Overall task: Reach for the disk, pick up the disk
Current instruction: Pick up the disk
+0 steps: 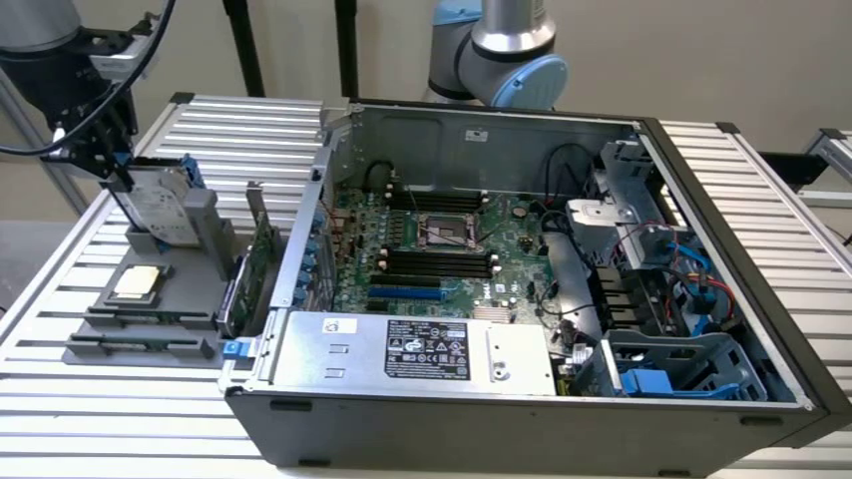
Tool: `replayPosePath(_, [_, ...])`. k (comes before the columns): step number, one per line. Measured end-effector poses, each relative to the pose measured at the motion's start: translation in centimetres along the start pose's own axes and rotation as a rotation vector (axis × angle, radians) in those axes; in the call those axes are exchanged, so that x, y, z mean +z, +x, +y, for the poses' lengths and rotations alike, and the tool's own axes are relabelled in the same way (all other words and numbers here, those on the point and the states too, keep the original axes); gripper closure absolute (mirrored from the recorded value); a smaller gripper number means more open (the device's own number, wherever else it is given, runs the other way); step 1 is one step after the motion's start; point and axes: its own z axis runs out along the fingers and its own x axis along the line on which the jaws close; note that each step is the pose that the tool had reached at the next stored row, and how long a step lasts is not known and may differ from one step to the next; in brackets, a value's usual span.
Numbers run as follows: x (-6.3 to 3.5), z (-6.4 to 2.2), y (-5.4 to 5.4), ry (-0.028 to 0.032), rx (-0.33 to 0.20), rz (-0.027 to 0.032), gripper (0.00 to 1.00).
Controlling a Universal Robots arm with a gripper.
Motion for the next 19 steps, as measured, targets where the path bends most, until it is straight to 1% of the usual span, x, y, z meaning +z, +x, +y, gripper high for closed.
replayPosePath(5, [-0.03,0.00,0.0,-0.0002,0.000,0.0001,0.67])
replayPosePath(7, [-0.19,0.00,0.0,-0.0001,0.000,0.0001,0.67])
replayPosePath(15, [-1.65,-0.02,0.2,0.0000,0.000,0.0000,0.67])
replayPosePath(19, [-2.17,-0.03,0.2,0.0000,0.000,0.0000,0.67])
